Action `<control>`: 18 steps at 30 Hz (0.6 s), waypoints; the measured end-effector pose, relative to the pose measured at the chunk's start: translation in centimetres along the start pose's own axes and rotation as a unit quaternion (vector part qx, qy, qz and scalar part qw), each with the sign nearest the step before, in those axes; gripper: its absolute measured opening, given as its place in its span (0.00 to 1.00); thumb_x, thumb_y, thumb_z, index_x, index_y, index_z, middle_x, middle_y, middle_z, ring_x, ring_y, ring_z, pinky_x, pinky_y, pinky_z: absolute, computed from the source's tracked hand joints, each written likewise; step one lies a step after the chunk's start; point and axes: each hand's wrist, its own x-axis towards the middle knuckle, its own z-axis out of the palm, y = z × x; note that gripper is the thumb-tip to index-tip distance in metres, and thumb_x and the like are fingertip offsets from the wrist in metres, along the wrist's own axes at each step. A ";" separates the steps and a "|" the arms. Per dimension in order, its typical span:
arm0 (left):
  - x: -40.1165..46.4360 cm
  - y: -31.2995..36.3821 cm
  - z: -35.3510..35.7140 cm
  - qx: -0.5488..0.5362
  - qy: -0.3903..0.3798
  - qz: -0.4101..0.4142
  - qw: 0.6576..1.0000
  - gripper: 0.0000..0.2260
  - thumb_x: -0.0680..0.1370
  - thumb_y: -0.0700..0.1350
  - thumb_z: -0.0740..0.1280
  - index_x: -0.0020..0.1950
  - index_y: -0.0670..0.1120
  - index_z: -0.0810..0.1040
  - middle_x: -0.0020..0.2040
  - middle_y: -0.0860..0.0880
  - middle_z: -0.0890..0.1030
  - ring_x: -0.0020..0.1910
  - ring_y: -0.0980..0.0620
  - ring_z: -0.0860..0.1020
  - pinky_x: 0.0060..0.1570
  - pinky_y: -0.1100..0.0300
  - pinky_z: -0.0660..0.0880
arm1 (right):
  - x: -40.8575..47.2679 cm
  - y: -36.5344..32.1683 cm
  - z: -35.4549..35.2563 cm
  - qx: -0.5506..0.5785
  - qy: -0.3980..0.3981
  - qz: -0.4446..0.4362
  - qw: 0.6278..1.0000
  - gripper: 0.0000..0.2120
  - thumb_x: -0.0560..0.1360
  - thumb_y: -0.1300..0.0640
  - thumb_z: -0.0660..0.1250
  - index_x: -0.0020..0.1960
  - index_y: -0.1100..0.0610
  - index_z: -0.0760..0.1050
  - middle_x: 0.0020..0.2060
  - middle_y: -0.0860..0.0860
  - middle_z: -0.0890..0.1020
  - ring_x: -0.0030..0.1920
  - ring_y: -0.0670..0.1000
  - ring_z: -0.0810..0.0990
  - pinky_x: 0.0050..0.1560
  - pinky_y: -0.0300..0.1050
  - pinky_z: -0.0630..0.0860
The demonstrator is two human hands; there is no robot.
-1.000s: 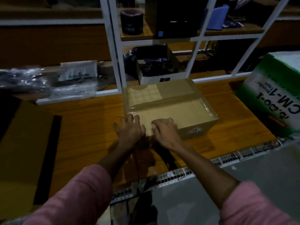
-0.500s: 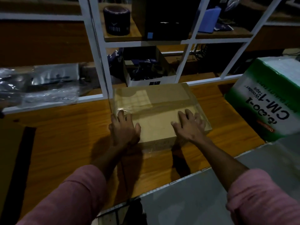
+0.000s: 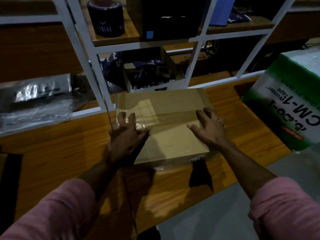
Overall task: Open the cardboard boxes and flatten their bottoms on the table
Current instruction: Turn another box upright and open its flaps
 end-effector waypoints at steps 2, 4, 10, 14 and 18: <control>-0.7 0.0 -0.4 -0.010 0.005 -0.003 1.000 0.38 0.74 0.76 0.55 0.76 0.54 0.61 0.77 0.44 0.58 0.69 0.33 0.66 0.63 0.35 0.71 | -1.3 0.0 -0.5 0.026 0.030 -0.002 0.999 0.37 0.70 0.27 0.62 0.75 0.40 0.62 0.77 0.45 0.58 0.74 0.64 0.59 0.68 0.66 0.61; -1.3 0.0 -1.0 -0.013 0.033 -0.009 0.999 0.40 0.73 0.76 0.57 0.77 0.53 0.62 0.77 0.42 0.60 0.69 0.34 0.67 0.61 0.36 0.71 | -2.9 0.0 -1.1 0.052 0.073 -0.016 0.996 0.36 0.69 0.30 0.66 0.74 0.41 0.64 0.75 0.45 0.59 0.73 0.62 0.60 0.67 0.64 0.62; -5.9 -0.7 -2.2 0.007 0.114 0.035 0.993 0.40 0.75 0.69 0.63 0.80 0.48 0.60 0.77 0.35 0.60 0.73 0.28 0.63 0.65 0.34 0.66 | -8.5 0.6 0.2 0.106 0.153 -0.069 0.980 0.32 0.64 0.42 0.80 0.63 0.48 0.72 0.69 0.54 0.61 0.70 0.62 0.62 0.67 0.59 0.69; -11.5 -1.9 -2.3 0.011 0.059 0.055 0.997 0.39 0.75 0.60 0.71 0.80 0.47 0.58 0.79 0.37 0.53 0.78 0.29 0.53 0.72 0.30 0.58 | -12.9 1.3 2.0 0.073 0.140 -0.059 0.986 0.33 0.63 0.41 0.80 0.60 0.51 0.71 0.64 0.54 0.61 0.67 0.62 0.63 0.65 0.61 0.70; -16.6 -1.3 -4.2 -0.033 0.024 0.028 0.999 0.35 0.74 0.57 0.73 0.75 0.48 0.63 0.76 0.40 0.55 0.74 0.30 0.59 0.67 0.31 0.66 | -16.5 2.1 1.7 0.056 0.111 -0.040 0.991 0.32 0.67 0.42 0.79 0.63 0.54 0.70 0.65 0.58 0.62 0.66 0.65 0.65 0.63 0.63 0.72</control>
